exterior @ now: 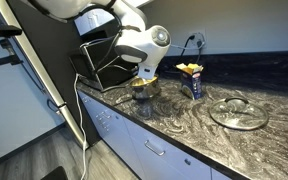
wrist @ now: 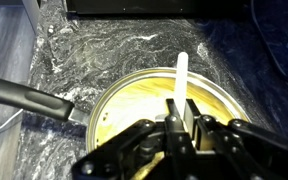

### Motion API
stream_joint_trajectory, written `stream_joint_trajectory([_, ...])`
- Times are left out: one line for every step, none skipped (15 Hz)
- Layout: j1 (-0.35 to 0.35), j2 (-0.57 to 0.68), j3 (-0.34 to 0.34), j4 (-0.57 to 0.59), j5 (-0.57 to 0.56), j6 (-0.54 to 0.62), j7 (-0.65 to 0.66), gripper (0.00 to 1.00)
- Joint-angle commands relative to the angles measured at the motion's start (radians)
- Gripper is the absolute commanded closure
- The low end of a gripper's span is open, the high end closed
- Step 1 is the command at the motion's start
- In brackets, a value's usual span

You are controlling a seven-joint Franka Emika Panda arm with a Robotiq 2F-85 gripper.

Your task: Pour the contents of the box into the pot and cover the pot

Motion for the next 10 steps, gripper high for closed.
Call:
stream_joint_trajectory([-0.001, 0.025, -0.001, 0.032, 0.004, -0.047, 0.082, 0.97])
stream_joint_trajectory([0.002, 0.034, -0.002, 0.04, -0.002, -0.052, 0.103, 0.97])
stream_joint_trajectory([0.004, 0.039, -0.003, 0.044, -0.008, -0.058, 0.123, 0.97])
stream_joint_trajectory([0.006, 0.042, -0.003, 0.045, -0.015, -0.067, 0.146, 0.97])
stream_joint_trajectory([0.009, 0.046, -0.004, 0.049, -0.021, -0.074, 0.165, 0.97])
stream_joint_trajectory([0.01, 0.05, -0.002, 0.054, -0.025, -0.083, 0.178, 0.97])
stream_joint_trajectory([0.011, 0.056, 0.0, 0.061, -0.03, -0.093, 0.187, 0.97])
stream_joint_trajectory([0.011, 0.061, 0.002, 0.067, -0.033, -0.107, 0.197, 0.97])
stream_joint_trajectory([0.012, 0.065, 0.004, 0.075, -0.032, -0.118, 0.198, 0.97])
stream_joint_trajectory([0.013, 0.07, 0.007, 0.083, -0.025, -0.122, 0.195, 0.97])
